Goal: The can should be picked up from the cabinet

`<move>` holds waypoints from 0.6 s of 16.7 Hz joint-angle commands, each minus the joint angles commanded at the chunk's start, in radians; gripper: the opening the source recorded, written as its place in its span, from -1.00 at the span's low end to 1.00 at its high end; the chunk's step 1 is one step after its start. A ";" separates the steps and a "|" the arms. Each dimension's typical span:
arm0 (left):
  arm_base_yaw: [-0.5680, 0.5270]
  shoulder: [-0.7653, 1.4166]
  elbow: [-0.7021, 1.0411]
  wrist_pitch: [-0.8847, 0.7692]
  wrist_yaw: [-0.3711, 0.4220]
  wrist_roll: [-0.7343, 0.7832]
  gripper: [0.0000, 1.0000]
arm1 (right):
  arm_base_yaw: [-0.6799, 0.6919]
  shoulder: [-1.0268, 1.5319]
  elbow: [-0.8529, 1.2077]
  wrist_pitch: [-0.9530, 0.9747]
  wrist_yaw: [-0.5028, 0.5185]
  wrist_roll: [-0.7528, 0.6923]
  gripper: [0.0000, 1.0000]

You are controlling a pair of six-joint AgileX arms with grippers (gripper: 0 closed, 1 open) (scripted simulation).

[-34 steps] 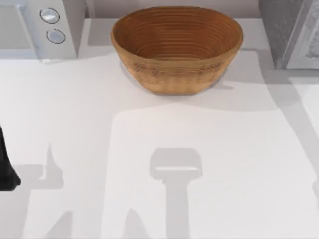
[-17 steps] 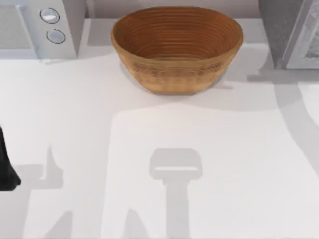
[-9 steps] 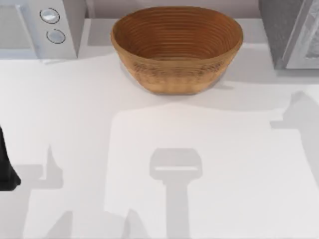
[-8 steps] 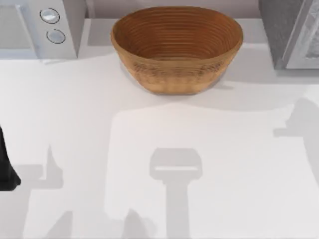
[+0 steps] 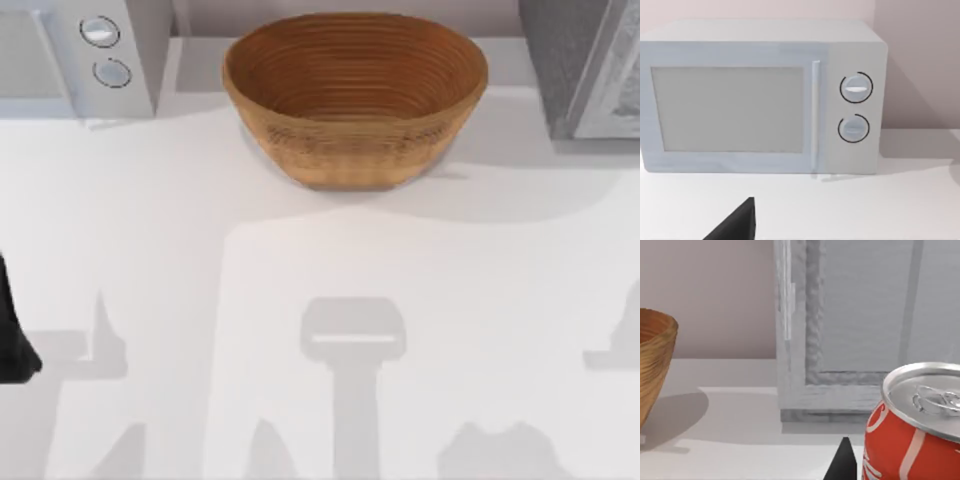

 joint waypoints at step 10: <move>0.000 0.000 0.000 0.000 0.000 0.000 1.00 | -0.021 -0.088 -0.106 0.050 -0.026 0.001 -1.00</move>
